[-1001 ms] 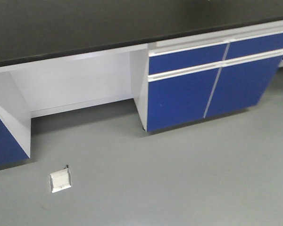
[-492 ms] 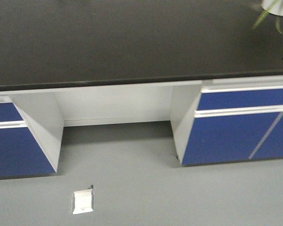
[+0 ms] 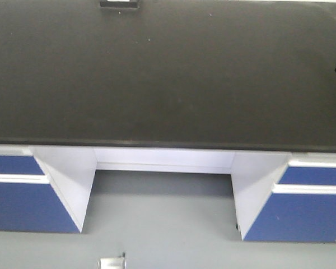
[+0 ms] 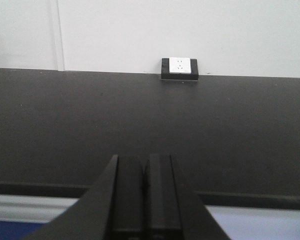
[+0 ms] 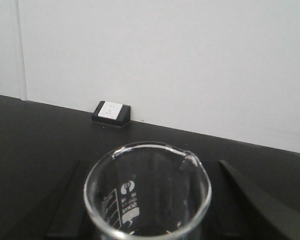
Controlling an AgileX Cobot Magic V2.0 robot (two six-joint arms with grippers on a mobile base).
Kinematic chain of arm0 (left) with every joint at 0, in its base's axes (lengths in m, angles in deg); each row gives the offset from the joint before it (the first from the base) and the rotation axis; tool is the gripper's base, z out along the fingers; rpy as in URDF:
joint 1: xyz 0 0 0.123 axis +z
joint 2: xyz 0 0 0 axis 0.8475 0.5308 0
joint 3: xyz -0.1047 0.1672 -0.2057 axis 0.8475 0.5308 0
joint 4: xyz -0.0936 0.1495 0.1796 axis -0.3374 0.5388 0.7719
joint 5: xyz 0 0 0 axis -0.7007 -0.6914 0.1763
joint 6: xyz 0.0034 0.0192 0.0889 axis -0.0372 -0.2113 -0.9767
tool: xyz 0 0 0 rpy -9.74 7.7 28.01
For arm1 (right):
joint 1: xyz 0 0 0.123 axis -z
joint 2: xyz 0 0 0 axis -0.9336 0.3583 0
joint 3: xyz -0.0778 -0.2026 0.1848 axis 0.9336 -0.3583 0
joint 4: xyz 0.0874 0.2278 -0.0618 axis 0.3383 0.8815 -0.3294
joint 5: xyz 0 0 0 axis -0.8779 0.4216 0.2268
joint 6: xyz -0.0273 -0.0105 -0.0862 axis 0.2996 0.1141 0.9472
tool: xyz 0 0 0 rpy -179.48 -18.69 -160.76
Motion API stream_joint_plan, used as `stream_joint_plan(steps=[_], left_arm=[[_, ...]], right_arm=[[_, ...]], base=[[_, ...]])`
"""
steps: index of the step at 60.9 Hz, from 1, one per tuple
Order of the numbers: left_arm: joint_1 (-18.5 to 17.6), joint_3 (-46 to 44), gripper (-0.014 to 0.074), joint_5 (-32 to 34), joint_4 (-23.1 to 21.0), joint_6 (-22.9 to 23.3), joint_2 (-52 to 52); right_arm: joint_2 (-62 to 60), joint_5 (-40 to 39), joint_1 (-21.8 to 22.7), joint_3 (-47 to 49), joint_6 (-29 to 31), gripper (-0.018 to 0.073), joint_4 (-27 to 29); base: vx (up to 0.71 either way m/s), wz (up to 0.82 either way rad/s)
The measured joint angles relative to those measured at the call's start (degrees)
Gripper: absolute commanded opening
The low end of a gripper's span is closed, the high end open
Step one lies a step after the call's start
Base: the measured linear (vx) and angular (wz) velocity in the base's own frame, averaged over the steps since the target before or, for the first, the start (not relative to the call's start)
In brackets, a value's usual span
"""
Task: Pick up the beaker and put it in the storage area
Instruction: 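Turn and drive the base to the counter with the wall outlet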
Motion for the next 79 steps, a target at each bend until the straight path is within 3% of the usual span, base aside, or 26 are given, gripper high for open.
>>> stream_joint_plan(steps=[38,79], left_arm=[[0.00,0.00,-0.0008,0.00,0.00,0.00,0.00],[0.00,0.00,-0.0008,0.00,0.00,0.00,0.00]], right_arm=[[0.00,0.00,0.00,0.00,0.00,-0.0003,0.00],[0.00,0.00,0.00,0.00,0.00,-0.0003,0.00]], base=[[0.28,0.01],[0.04,-0.02]])
